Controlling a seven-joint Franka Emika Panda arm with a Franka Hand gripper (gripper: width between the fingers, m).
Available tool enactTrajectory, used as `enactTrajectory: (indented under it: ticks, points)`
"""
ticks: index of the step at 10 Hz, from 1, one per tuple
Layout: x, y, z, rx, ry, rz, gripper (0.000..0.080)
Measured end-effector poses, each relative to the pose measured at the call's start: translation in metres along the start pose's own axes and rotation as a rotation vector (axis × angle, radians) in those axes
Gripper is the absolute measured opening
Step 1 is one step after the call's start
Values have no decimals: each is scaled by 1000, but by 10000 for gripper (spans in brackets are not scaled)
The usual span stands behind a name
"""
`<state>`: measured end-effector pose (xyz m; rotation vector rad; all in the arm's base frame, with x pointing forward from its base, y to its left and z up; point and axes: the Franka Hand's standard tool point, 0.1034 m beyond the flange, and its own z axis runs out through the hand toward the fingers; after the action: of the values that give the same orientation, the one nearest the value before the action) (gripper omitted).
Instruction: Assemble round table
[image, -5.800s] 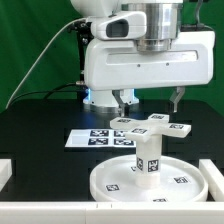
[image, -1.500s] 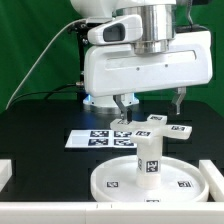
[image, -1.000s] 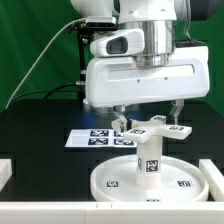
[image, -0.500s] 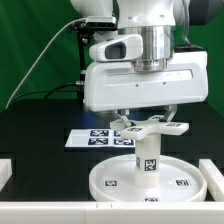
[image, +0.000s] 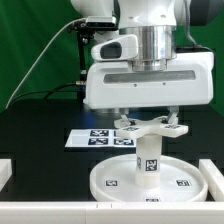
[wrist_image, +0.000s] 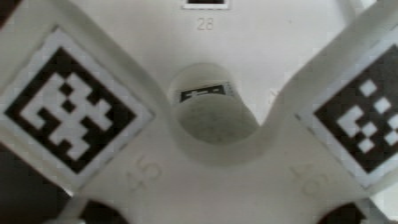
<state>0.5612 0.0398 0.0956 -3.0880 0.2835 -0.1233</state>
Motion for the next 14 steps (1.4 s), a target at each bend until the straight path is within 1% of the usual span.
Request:
enactTrajectory:
  ticks: [2,4,5,6,7,8,9,10,11,12,13,14]
  points:
    - [0,0,0,1,0,284,448]
    - [0,-2,1,11,1,653,448]
    - [1,-1,1,17,15,840,448]
    - [0,0,0,30,19,941,448]
    - [0,0,0,35,16,980,448]
    - [0,0,1,34,15,976,472]
    - [-1,0,1,33,15,973,587]
    - [-1,0,1,32,12,965,587]
    - [0,-3,-7,30,-14,892,636]
    - [4,-6,-19,43,-19,795,645]
    - [7,-3,-24,54,-10,698,645]
    - [8,-2,-25,54,-6,574,649]
